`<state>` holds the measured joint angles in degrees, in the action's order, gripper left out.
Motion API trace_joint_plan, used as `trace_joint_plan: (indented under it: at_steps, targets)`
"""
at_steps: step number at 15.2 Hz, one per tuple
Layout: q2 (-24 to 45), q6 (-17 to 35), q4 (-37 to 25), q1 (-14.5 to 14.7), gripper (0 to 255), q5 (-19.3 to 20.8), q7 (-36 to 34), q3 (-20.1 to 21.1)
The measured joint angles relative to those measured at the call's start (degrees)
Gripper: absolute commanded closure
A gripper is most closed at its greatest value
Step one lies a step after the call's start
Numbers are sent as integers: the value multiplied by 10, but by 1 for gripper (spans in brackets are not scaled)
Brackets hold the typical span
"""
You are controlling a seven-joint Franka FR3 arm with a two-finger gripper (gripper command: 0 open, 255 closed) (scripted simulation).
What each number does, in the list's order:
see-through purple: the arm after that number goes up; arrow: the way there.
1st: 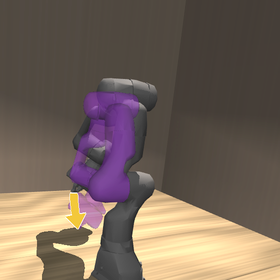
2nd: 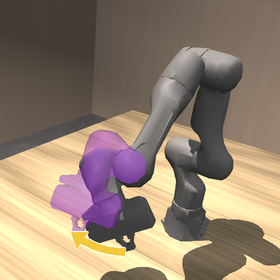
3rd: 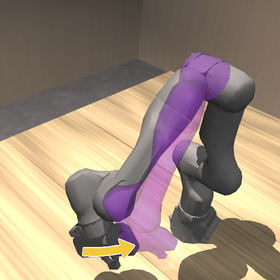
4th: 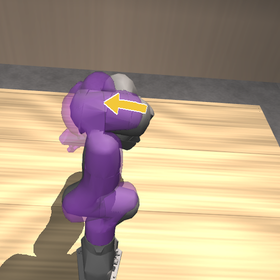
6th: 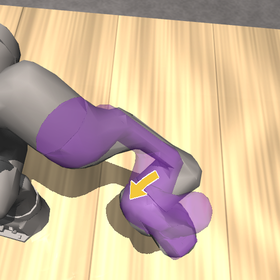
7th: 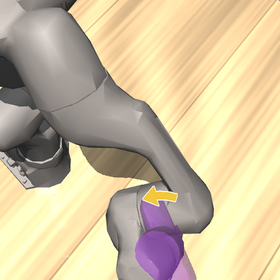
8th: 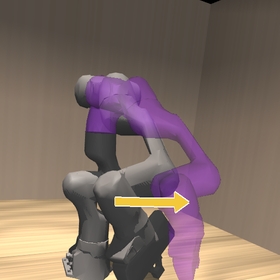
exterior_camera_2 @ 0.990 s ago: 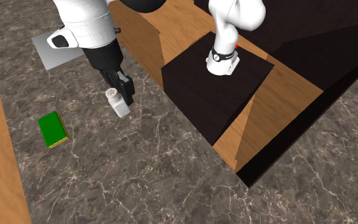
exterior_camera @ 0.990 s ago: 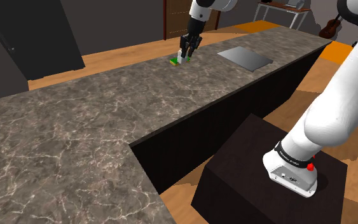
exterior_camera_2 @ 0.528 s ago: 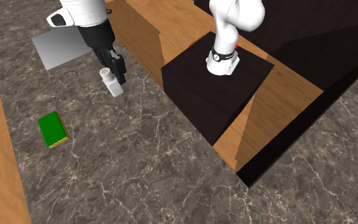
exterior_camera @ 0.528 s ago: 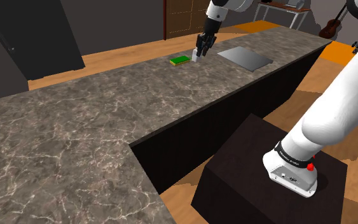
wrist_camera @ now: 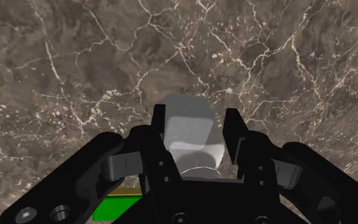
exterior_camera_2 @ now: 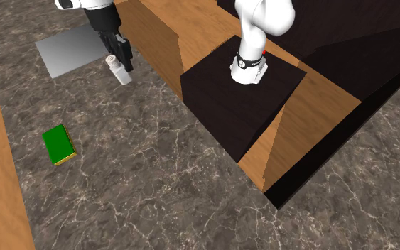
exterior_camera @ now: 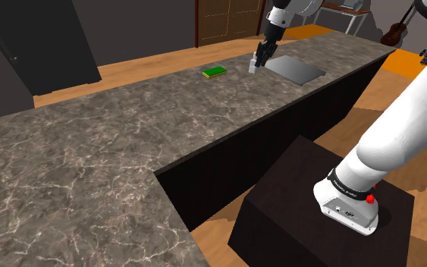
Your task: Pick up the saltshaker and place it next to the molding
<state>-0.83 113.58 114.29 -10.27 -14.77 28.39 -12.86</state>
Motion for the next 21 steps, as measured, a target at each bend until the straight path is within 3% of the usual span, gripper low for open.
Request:
trace_joint_plan:
  at_steps: [11, 21]
  targets:
    - [39, -33, -34, -76, 255, -7, 150, -75]
    - [128, -89, -137, -157, 255, -34, 280, -128]
